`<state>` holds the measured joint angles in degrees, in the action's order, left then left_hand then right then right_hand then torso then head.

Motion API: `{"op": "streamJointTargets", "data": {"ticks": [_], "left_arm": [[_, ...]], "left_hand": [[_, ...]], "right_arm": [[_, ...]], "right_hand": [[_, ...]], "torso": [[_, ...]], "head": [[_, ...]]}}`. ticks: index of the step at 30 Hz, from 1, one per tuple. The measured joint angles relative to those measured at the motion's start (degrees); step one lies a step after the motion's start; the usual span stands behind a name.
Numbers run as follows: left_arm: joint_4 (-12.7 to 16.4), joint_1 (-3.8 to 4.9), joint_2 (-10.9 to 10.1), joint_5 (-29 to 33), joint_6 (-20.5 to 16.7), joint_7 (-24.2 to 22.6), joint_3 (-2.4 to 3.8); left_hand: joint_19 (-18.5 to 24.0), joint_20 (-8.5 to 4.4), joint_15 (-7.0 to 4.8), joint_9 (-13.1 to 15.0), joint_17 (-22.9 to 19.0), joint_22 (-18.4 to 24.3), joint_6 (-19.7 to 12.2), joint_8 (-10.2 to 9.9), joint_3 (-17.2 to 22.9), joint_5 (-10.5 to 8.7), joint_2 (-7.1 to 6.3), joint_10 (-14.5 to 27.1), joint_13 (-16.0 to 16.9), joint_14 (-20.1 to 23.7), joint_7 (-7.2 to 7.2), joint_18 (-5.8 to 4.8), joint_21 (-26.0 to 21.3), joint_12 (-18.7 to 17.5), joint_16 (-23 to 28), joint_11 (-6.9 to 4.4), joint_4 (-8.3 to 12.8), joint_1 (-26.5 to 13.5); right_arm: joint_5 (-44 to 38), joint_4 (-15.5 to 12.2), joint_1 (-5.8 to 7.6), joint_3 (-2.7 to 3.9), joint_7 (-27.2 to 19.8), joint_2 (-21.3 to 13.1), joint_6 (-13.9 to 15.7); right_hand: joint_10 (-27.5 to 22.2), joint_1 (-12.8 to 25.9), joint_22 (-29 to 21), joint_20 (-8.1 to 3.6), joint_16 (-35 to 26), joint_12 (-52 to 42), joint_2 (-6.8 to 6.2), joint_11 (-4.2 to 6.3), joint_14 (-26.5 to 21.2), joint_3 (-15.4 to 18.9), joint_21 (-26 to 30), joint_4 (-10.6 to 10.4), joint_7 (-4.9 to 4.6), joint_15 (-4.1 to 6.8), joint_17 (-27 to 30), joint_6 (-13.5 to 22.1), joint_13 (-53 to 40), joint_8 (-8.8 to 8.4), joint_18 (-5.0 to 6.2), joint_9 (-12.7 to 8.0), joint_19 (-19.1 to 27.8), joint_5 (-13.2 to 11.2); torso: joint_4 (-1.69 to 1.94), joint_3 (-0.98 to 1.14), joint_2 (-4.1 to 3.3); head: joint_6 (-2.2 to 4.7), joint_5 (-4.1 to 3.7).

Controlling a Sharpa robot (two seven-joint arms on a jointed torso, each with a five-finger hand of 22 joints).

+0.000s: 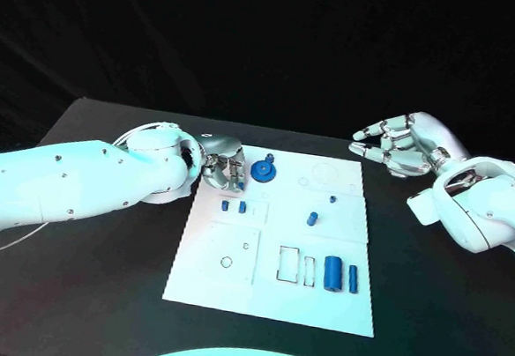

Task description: Assemble the parts on the task board

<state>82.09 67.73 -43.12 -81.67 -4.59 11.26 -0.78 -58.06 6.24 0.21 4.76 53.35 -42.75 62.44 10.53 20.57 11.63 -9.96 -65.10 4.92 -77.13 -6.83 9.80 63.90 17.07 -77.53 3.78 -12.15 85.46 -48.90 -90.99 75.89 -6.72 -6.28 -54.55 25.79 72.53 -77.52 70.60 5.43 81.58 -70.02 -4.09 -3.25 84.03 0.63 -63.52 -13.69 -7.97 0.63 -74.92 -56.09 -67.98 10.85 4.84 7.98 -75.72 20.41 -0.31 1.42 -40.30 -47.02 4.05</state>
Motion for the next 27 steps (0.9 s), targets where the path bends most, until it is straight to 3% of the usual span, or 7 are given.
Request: {"op": "streamJointTargets", "data": {"ticks": [20,27], "left_arm": [[-0.3,-0.02,0.3,0.0,1.2,0.3,-0.12],[-0.3,-0.06,0.3,0.0,1.3,0.6,-0.16]], "left_hand": [[0.0,0.0,0.0,0.0,-0.5,0.4,0.0,-0.3,0.0,0.0,0.0,-0.1,0.0,0.0,0.0,0.0,0.0,-0.2,0.0,-0.07,0.0,0.0],[0.0,0.0,0.04,-0.6,-1.3,1.0,-1.2,-2.3,-0.8,0.0,-1.3,0.0,0.0,0.0,-1.2,0.0,-0.2,-1.1,0.0,0.44,0.1,-0.8]], "right_arm": [[0.0,-0.1,-0.01,-0.01,0.0,-0.1,0.0],[0.0,-0.1,0.0,0.0,0.0,-0.1,0.0]], "right_hand": [[0.0,0.0,0.0,0.0,0.0,0.0,0.0,0.0,0.0,0.0,0.0,0.0,0.0,0.0,0.0,0.0,0.0,0.0,-0.01,0.0,0.0,0.0],[0.0,0.0,-0.1,0.0,0.0,0.0,0.0,0.0,0.0,0.2,0.0,0.2,0.0,0.0,0.0,0.0,0.1,0.22,0.87,0.0,0.0,0.0]], "torso": [[0.04,0.0,0.03],[0.04,-0.02,0.03]], "head": [[-0.1,-0.08],[-0.07,-0.02]]}}
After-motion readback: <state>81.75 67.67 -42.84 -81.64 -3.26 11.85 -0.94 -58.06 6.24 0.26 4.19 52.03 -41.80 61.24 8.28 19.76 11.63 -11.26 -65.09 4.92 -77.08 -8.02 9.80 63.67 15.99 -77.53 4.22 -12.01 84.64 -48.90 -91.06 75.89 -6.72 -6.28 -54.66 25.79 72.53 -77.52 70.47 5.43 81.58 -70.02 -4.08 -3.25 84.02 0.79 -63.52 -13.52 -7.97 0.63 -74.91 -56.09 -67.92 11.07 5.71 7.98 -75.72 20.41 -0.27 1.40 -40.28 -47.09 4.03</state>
